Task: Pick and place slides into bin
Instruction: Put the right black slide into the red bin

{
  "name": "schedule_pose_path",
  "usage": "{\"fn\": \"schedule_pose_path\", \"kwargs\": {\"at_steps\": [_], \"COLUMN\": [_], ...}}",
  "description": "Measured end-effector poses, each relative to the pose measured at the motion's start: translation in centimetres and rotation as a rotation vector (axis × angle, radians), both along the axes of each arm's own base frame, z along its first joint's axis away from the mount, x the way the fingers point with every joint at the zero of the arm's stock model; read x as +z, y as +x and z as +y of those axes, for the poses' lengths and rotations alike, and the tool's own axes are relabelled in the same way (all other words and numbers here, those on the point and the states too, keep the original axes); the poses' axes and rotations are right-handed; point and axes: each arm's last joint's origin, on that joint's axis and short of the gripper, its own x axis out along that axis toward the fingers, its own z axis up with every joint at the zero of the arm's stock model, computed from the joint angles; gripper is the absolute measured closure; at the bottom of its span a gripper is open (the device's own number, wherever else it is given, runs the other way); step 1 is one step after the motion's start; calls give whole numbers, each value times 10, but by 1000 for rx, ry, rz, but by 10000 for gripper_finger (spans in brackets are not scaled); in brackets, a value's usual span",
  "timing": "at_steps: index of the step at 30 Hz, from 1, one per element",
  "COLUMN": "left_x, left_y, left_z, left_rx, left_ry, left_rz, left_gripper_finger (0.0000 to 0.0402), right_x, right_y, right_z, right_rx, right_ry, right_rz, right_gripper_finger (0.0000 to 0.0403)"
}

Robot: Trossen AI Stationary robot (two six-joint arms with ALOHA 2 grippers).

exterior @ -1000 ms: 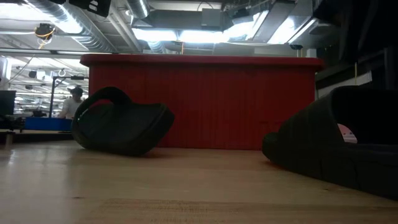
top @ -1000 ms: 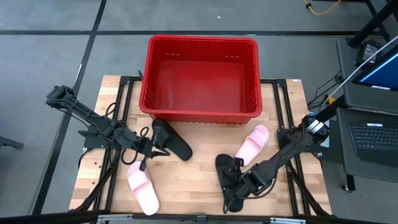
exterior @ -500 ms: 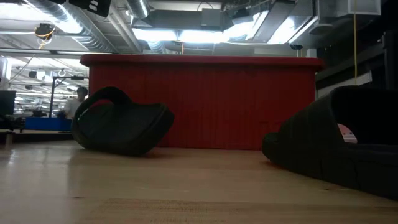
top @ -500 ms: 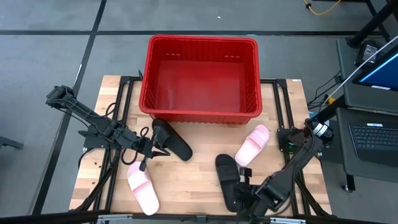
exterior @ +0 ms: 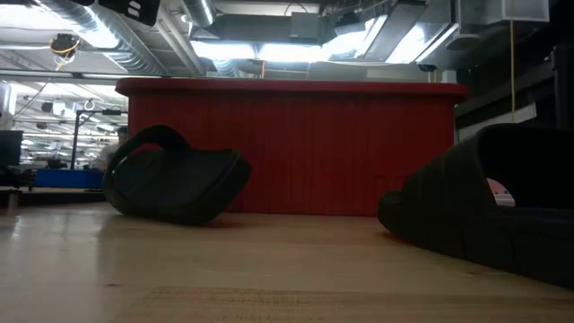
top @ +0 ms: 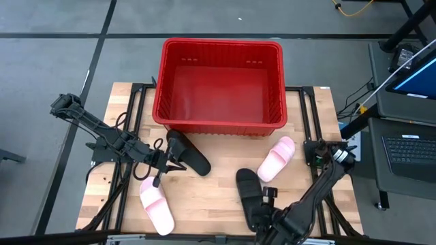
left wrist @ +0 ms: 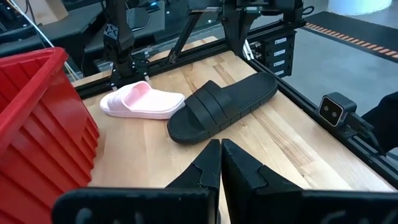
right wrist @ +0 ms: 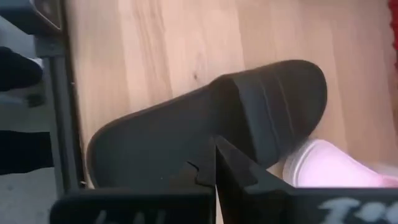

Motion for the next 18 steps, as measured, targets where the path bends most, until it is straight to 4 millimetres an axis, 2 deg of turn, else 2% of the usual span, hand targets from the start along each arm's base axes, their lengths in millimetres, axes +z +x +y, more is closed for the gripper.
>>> {"fn": "schedule_pose_path", "kwargs": {"at_steps": [11,18], "left_x": [0,0], "left_y": [0,0], "left_z": [0,0], "left_rx": [-2,-3], "left_ry": [1,3], "left_rz": [0,0], "left_gripper_finger": [395,395], "right_x": [-21,-25], "right_y": [6,12], "right_z": [1,-2], "right_rx": [25,43], "right_ry": [-70,-134], "right_rz": [45,12], "right_gripper_finger": [347,285]}}
